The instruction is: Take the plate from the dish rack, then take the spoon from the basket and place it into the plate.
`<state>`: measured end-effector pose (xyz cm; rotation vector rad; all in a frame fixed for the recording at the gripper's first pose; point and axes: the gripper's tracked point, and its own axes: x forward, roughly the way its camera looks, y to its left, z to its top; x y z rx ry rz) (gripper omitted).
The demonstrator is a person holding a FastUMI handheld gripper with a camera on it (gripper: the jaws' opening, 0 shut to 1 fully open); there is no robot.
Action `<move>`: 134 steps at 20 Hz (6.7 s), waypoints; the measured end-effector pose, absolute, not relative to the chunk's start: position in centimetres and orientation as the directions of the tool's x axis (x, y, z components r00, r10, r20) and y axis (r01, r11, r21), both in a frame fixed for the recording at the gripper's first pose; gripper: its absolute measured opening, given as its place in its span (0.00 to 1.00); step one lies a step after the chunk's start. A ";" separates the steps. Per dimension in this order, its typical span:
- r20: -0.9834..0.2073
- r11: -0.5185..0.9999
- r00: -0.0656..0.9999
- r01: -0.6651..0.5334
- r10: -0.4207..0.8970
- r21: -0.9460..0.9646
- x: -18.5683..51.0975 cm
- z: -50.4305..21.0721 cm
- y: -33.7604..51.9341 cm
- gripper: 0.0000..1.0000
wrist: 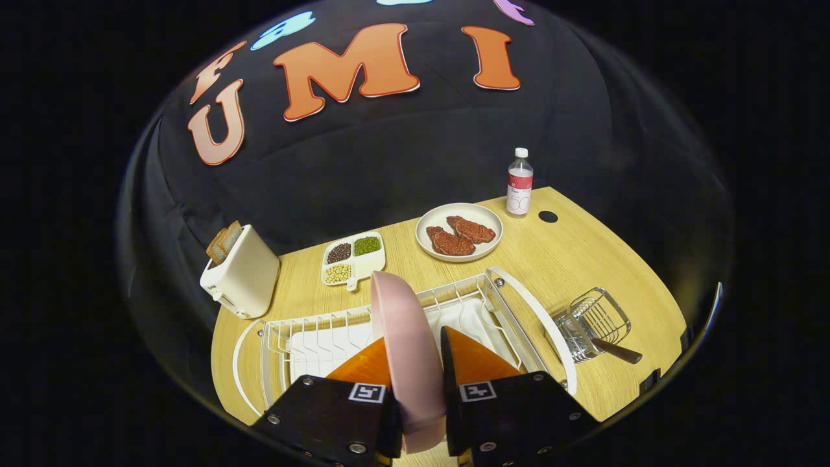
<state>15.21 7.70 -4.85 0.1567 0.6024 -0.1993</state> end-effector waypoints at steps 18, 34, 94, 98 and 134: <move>-0.463 0.988 0.885 0.112 -0.049 0.109 11.5 2.0 8.4 0.25; -0.447 0.972 0.891 0.026 0.084 0.234 -1.5 -4.2 8.6 0.25; 0.026 0.936 0.936 0.351 -0.350 -0.030 5.4 -8.0 -10.5 0.83; -0.019 0.931 0.931 0.362 -0.363 -0.043 7.1 -9.4 -11.0 0.52; 0.020 0.996 0.998 0.065 -0.064 -0.055 -9.2 -6.8 3.7 0.05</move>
